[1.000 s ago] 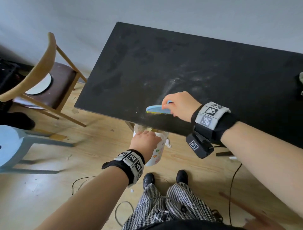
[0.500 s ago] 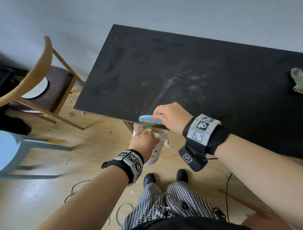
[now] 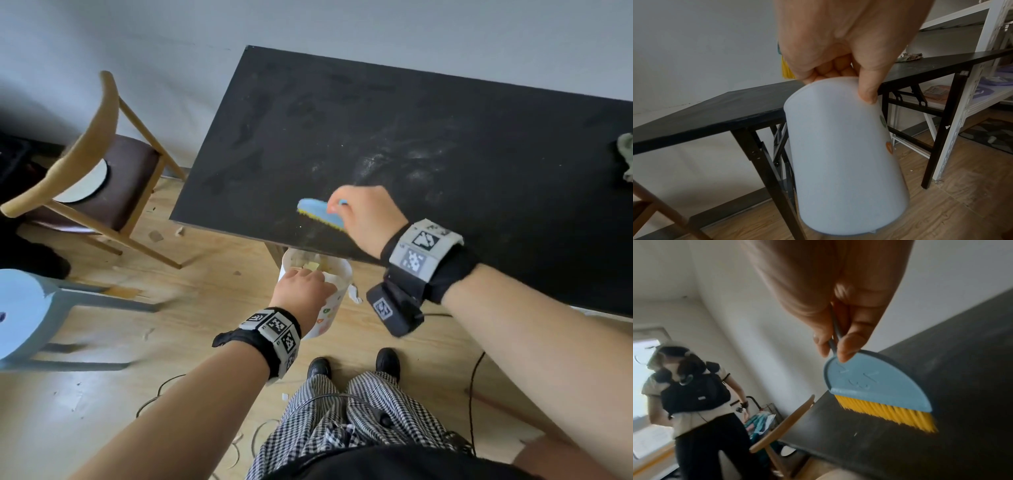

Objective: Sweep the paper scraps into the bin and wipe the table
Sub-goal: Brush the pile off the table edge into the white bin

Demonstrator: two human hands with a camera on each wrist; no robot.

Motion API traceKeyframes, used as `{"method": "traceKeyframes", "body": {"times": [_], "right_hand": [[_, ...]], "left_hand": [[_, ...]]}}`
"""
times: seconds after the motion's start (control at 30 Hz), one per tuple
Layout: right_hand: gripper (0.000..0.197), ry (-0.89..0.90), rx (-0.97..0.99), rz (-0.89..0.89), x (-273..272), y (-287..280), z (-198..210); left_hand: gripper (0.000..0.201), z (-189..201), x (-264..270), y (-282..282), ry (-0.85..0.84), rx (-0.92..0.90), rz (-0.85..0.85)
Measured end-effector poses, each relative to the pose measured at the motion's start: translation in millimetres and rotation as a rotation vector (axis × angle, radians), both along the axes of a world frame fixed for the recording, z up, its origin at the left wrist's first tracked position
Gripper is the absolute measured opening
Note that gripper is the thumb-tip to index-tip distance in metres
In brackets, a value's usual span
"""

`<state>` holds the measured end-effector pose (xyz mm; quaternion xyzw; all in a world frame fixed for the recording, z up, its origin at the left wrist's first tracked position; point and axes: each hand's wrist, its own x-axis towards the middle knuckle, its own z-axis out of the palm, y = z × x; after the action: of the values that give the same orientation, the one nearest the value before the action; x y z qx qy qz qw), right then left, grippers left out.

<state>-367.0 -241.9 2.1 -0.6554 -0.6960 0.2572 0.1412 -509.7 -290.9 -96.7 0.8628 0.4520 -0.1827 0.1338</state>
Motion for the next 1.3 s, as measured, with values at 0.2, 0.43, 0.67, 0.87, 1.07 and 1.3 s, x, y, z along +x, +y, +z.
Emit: {"method": "traceKeyframes", "body": {"times": [0.2, 0.43, 0.67, 0.87, 1.07, 1.3], "right_hand": [[0.026, -0.213, -0.085, 0.106, -22.8, 35.8, -18.9], [0.02, -0.061, -0.15, 0.199, -27.4, -7.9, -5.8], [0.023, -0.266, -0.153, 0.152, -13.8, -10.3, -18.3], [0.022, 0.013, -0.072, -0.012, -2.5, -41.6, -9.2], [0.027, -0.252, -0.167, -0.144, 43.4, -55.4, -23.1], [0.023, -0.062, -0.016, -0.336, 85.5, -82.4, -4.7]], "left_hand": [[0.04, 1.7, -12.6, -1.6, -0.006, 0.006, 0.018], [0.039, -0.6, -16.1, 1.3, -0.019, 0.016, 0.021], [0.037, 1.2, -9.5, 0.5, -0.015, 0.013, -0.021], [0.038, -1.6, 4.3, -5.0, 0.021, -0.008, -0.143], [0.037, -0.3, 35.5, -10.6, 0.012, -0.026, -0.259], [0.036, -3.0, 80.4, -25.5, 0.016, -0.041, -0.372]]}}
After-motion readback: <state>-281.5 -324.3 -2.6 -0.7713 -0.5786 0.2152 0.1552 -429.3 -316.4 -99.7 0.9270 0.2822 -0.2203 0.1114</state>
